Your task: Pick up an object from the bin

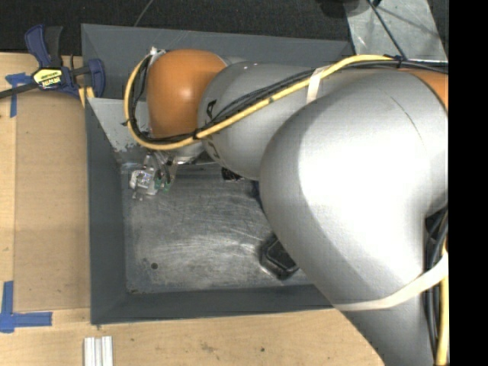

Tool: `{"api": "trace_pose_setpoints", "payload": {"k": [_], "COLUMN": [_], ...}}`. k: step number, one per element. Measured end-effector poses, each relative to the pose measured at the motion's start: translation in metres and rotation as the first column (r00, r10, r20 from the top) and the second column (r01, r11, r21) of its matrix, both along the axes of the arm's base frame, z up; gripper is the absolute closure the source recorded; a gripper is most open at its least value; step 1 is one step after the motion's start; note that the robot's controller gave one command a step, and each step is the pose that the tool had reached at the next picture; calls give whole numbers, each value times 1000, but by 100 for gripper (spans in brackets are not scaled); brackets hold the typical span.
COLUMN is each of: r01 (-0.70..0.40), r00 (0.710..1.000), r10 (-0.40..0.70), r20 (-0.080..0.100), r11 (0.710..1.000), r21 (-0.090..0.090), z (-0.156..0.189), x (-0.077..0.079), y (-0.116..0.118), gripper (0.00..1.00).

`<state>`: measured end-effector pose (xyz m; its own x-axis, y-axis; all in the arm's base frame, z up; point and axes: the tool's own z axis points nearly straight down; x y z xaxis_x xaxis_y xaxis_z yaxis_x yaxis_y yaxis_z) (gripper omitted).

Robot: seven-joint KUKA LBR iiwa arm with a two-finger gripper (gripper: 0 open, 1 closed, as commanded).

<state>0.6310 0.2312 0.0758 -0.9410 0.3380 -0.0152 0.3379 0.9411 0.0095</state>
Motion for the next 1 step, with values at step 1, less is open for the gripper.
{"api": "trace_pose_setpoints", "payload": {"k": [1], "r01": [-2], "r00": [1000], "r10": [2], "r20": [-13], "r11": [1000], "r21": [-3], "z": [5], "x": [1], "y": [0], "gripper": [100]}}
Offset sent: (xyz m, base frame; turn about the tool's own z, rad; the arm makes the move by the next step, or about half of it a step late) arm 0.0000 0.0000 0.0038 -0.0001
